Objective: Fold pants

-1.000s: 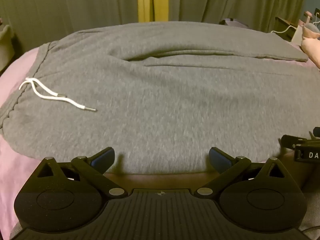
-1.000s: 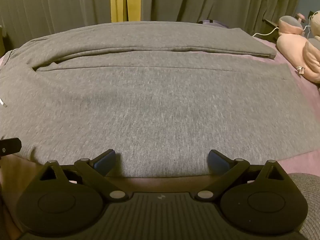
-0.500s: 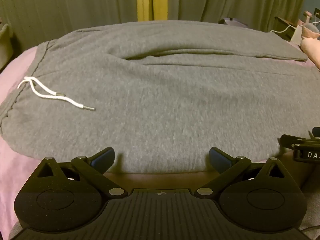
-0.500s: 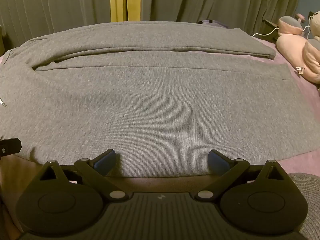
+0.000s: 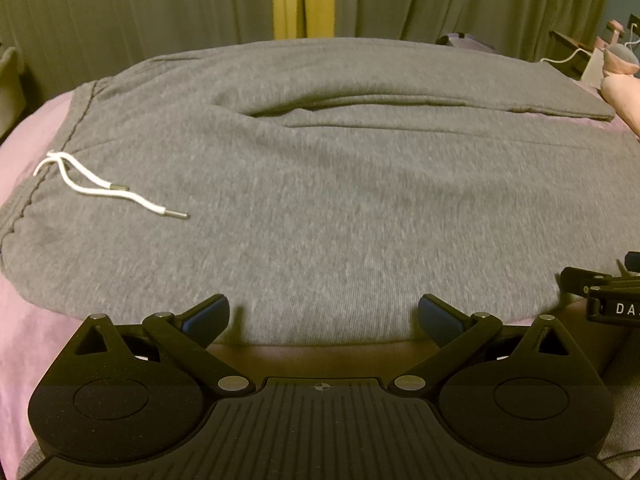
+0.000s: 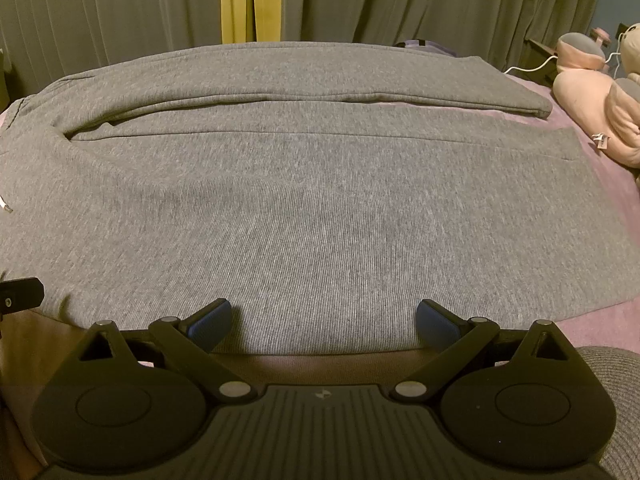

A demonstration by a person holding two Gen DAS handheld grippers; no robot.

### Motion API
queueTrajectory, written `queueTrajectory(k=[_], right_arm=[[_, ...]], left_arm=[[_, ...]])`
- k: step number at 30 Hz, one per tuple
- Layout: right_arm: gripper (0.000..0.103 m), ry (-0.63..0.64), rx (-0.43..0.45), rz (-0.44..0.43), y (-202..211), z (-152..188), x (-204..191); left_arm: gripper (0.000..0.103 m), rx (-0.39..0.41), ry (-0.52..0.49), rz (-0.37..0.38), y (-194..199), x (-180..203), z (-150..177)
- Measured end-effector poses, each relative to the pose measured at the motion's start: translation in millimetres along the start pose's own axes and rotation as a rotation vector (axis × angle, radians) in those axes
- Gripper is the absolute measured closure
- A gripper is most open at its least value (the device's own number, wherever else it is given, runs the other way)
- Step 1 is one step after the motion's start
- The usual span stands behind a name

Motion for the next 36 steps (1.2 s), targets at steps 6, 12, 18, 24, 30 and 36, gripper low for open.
queueTrajectory(k=[6, 12, 18, 24, 30, 36], right_arm=[[0.004, 0.001, 0.000, 0.001, -0.3, 0.1, -0.1], [0.004, 0.000, -0.001, 0.001, 0.3, 0.0, 0.1], [0.004, 0.001, -0.001, 0.001, 0.4, 0.0, 0.0], [0.004, 0.001, -0.001, 0.001, 0.0, 0.0, -0.2], [0.004, 0.001, -0.001, 0.002, 0.2, 0.2, -0.1], [0.004, 0.001, -0.001, 0.002, 0.5, 0.5, 0.4]], left_arm=[[0.000, -0.001, -0.002, -0.001, -0.6, 0.6, 1.6], [0.000, -0.002, -0.003, 0.000, -1.1, 0.9, 2.3], [0.000, -0.002, -0.004, -0.001, -2.2, 1.5, 4.2], [0.000, -0.006, -0.004, -0.002, -0.9, 2.1, 4.7], [0.000, -0.007, -0.004, -0.001, -0.9, 1.8, 4.3], [0.000, -0.009, -0.004, -0.002, -0.5, 1.8, 4.4]])
Point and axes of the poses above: each gripper's, at about its wrist camera, not at the fingertips, and y roughly against the way its jaws point, x to its right, z to its underside, the point moved 9 cm from there along -y, roughly the way its jaws point, and after that the axes turned 7 degrees about -z, right-handed, at the moved point
